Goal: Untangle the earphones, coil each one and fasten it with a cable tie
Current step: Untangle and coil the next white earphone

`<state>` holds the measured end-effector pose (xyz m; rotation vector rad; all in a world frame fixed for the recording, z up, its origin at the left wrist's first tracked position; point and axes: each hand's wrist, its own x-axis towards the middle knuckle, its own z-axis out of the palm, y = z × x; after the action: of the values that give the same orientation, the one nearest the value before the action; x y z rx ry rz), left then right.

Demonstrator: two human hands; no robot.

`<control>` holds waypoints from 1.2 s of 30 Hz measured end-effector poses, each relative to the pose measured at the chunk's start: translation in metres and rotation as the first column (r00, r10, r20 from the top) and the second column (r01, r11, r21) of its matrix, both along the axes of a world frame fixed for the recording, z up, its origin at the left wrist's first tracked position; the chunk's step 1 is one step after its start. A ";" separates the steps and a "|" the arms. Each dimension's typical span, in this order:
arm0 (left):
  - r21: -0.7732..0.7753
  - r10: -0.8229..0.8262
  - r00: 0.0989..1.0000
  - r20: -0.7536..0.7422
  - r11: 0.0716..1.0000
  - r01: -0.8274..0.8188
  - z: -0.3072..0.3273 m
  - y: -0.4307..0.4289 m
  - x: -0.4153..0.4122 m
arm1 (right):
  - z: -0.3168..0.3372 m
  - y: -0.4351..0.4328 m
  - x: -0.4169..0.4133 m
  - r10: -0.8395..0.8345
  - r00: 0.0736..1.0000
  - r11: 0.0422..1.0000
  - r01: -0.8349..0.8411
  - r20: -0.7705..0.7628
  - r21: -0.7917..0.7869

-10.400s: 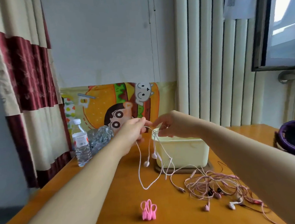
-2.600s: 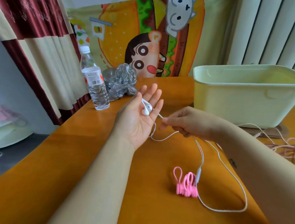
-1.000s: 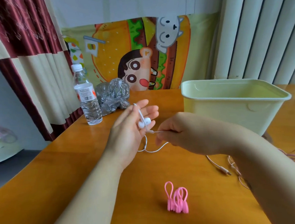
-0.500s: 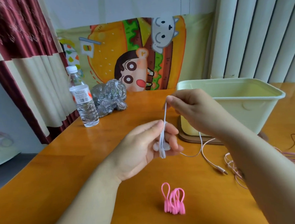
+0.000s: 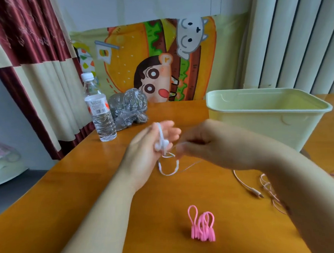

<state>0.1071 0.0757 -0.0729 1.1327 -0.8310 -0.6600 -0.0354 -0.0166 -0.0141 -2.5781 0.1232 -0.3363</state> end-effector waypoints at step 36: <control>-0.376 -0.511 0.701 -0.497 0.855 0.357 0.014 -0.001 -0.004 | -0.033 -0.018 0.016 -0.178 0.975 0.935 0.125 0.133 0.332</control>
<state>0.1028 0.0744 -0.0589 0.4288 -0.6183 -1.1981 -0.0198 -0.0341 -0.0467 -2.2128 0.2953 -0.5345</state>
